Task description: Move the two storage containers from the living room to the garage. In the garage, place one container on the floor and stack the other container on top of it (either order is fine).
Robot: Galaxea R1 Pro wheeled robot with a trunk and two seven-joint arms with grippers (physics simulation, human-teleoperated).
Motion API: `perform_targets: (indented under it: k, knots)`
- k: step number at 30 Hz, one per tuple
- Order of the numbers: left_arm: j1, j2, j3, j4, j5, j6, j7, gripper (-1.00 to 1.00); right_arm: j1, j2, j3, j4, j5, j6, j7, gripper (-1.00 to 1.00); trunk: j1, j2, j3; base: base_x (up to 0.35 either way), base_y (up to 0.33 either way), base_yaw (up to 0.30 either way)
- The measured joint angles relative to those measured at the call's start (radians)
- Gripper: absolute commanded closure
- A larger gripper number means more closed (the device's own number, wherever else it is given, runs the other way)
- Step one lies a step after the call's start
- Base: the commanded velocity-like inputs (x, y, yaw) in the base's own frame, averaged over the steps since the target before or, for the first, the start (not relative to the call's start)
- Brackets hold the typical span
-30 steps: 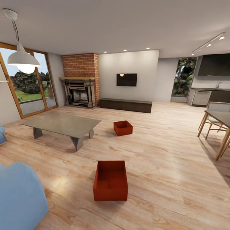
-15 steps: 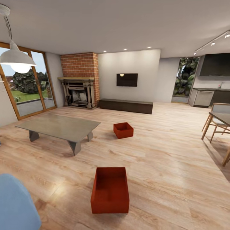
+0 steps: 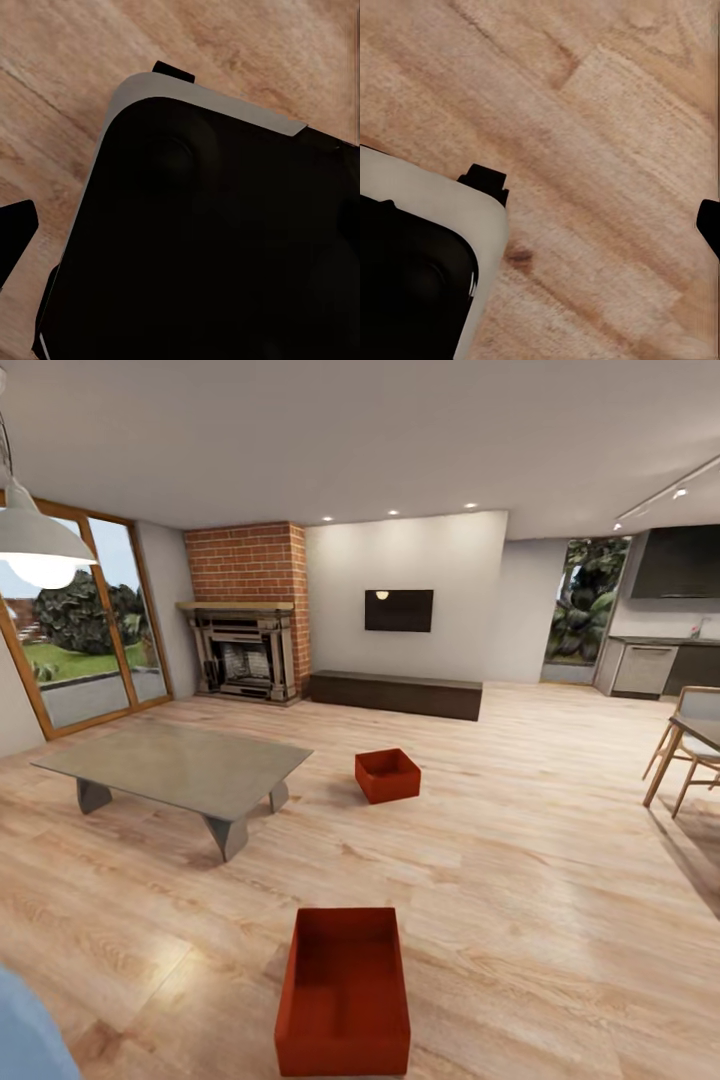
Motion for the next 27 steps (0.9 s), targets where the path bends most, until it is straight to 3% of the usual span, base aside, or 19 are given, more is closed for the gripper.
perform_targets:
  k: [27]
  knots:
    - [0.0,0.0,0.0,0.0,0.0,0.0,0.0,-1.0,0.0,0.001,0.0,-0.001,0.0,0.0,0.0,-1.0,0.0,0.0,0.0,0.293,0.0,0.0]
